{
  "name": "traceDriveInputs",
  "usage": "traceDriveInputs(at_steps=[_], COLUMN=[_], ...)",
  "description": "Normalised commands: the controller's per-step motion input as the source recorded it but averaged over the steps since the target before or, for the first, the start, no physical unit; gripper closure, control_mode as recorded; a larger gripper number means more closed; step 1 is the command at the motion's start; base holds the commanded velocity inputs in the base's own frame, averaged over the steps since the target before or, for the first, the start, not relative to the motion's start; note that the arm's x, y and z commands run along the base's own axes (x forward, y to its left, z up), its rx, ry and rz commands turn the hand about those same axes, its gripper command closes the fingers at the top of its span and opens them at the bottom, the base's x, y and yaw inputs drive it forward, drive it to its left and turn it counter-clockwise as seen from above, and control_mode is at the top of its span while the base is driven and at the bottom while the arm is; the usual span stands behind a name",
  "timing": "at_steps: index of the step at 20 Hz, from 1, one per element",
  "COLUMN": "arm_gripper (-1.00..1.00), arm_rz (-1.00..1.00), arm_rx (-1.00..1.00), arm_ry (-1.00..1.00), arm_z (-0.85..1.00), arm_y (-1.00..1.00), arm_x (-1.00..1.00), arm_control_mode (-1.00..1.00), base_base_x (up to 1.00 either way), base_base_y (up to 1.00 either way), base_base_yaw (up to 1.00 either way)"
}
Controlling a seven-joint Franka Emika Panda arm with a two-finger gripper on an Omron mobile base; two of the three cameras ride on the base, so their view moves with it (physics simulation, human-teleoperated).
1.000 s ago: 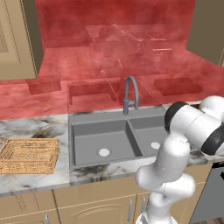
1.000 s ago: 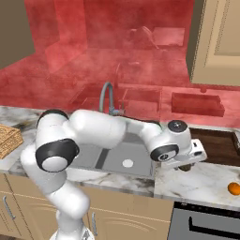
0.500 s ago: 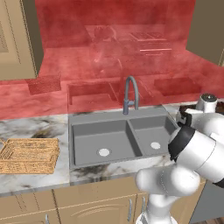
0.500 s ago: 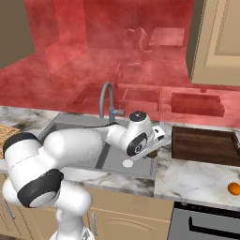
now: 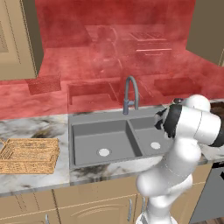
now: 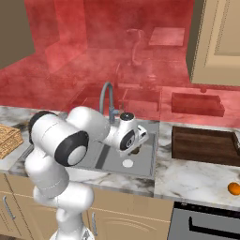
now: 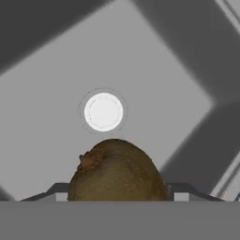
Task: Pick up all produce items and place them in the sink. Turn on the sink faucet to wash them. Then turn the sink off and put them in the tray.
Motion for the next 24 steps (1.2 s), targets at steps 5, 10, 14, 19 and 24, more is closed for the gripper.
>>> traceDriveInputs(at_steps=[5,10,14,19,24], arm_gripper=[1.0,1.0,1.0,-1.0,-1.0], arm_rz=[0.13,0.13,0.13,0.07,0.01], arm_rx=[0.03,0.02,0.04,0.02,0.02], arm_ry=[0.08,0.0,0.0,0.0,0.0], arm_z=[-0.94,-0.68,-0.58,-0.17,0.53], arm_y=[0.16,0.11,0.0,0.01,0.02], arm_x=[0.72,0.7,0.4,0.27,-0.07], arm_control_mode=[-1.0,-1.0,-1.0,-1.0,-1.0], base_base_x=[0.0,0.0,0.0,0.0,0.0], base_base_y=[0.0,0.0,0.0,0.0,0.0], base_base_yaw=[0.0,0.0,0.0,0.0,0.0])
